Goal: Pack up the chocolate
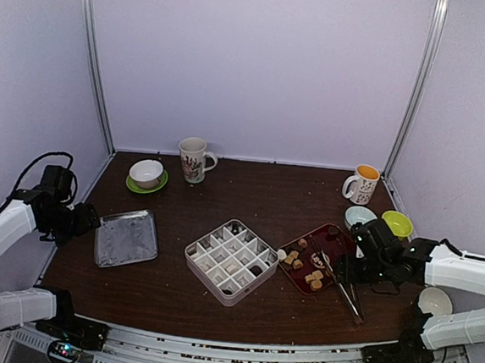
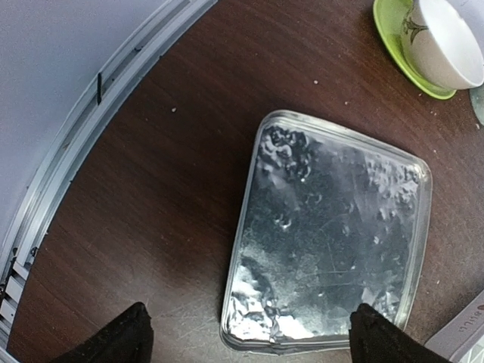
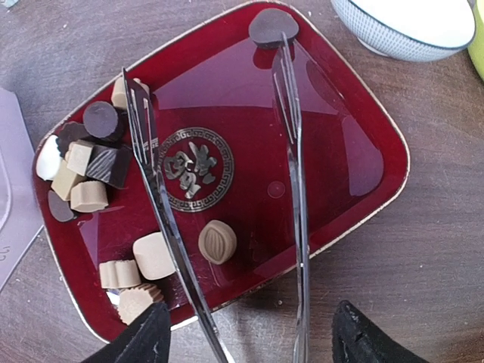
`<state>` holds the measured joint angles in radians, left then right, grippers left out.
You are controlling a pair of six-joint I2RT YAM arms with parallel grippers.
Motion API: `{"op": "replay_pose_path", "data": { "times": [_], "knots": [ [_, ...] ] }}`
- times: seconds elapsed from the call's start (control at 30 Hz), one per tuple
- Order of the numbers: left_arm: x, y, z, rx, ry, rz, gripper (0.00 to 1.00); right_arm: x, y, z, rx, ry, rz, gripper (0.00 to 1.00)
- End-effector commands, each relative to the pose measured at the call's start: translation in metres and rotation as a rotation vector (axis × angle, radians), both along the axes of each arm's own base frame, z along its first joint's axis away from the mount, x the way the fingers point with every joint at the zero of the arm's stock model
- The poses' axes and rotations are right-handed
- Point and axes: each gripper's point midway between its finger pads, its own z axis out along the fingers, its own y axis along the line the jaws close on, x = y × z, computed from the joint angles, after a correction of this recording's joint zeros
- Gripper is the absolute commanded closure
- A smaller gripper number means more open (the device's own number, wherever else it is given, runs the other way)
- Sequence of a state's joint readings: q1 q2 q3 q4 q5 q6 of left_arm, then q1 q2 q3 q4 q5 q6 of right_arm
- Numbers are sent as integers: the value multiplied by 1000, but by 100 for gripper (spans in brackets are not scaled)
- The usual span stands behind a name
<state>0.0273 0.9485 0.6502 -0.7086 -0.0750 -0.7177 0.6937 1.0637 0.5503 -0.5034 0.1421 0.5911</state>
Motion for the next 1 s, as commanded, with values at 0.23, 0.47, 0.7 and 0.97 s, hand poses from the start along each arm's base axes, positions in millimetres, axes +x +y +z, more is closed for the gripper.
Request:
{"op": "replay_pose_path", "data": {
  "times": [0.23, 0.47, 0.7, 0.97],
  "knots": [
    [1, -5, -32, -37, 92, -9, 23, 11, 17, 41, 61, -94, 87, 30],
    [2, -8, -40, -50, 88, -20, 31, 18, 27, 64, 138, -193, 120, 30],
    [4, -1, -47, -13, 129, -4, 43, 21, 38, 78, 202, -248, 155, 30],
    [13, 7, -61, 22, 183, 18, 53, 25, 42, 81, 203, -271, 174, 30]
  ]
}}
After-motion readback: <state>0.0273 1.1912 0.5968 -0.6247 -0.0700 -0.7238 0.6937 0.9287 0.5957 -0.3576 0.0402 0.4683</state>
